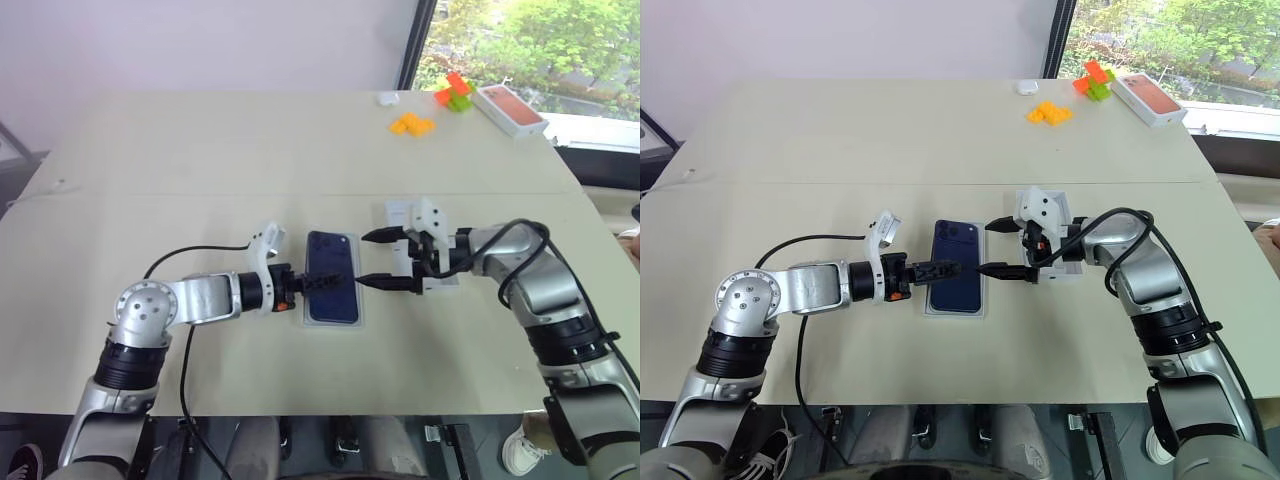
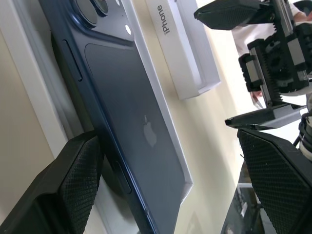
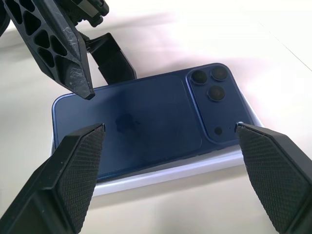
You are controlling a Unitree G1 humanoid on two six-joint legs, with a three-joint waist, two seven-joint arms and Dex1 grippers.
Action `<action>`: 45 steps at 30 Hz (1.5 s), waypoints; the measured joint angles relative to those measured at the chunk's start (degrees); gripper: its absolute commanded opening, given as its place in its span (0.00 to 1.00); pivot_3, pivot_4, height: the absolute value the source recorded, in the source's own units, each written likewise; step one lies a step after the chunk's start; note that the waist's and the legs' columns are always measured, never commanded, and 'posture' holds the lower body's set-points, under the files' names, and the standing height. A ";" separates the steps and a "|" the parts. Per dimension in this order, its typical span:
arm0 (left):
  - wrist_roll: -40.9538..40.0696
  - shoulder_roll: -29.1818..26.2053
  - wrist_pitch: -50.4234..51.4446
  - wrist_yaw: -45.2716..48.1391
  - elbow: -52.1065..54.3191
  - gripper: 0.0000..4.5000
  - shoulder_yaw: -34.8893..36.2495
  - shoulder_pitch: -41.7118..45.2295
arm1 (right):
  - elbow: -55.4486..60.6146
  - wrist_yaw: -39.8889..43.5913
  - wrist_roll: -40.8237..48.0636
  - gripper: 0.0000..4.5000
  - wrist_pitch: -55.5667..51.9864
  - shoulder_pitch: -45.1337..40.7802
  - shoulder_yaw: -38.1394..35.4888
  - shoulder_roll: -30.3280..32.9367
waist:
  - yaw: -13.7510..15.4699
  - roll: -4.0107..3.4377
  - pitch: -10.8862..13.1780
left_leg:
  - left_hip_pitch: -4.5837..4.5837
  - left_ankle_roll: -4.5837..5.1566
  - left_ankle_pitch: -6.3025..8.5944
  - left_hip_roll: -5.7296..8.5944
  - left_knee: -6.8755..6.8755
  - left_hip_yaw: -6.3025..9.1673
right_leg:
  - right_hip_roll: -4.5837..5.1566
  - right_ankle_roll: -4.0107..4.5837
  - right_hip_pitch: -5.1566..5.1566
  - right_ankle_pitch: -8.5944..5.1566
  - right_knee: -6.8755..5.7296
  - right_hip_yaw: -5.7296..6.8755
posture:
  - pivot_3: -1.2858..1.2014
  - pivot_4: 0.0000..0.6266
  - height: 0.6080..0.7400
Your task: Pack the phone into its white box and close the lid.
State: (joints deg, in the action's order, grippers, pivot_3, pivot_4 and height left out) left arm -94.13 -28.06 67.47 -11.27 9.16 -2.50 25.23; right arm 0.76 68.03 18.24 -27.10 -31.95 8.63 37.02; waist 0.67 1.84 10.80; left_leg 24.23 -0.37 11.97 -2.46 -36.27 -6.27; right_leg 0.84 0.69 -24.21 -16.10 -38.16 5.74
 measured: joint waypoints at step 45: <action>26.24 4.58 -5.21 9.93 0.73 0.02 -1.01 -0.57 | 0.09 -12.93 -15.52 0.01 13.24 4.60 9.49 -5.55 | 0.02 -0.02 -0.08 | -0.30 -0.05 -0.02 -0.02 0.00 -0.01 | -0.03 -0.10 0.27 -0.06 -0.07 0.00 | 0.52 0.24 0.98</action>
State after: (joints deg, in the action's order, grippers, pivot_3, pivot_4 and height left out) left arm -67.89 -23.48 62.27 -1.34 9.89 -3.51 24.66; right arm 0.85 55.11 2.72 -13.86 -27.35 18.12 31.46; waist 0.69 1.82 10.73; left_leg 23.94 -0.42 11.95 -2.48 -36.26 -6.28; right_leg 0.81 0.59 -23.95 -16.17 -38.23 5.74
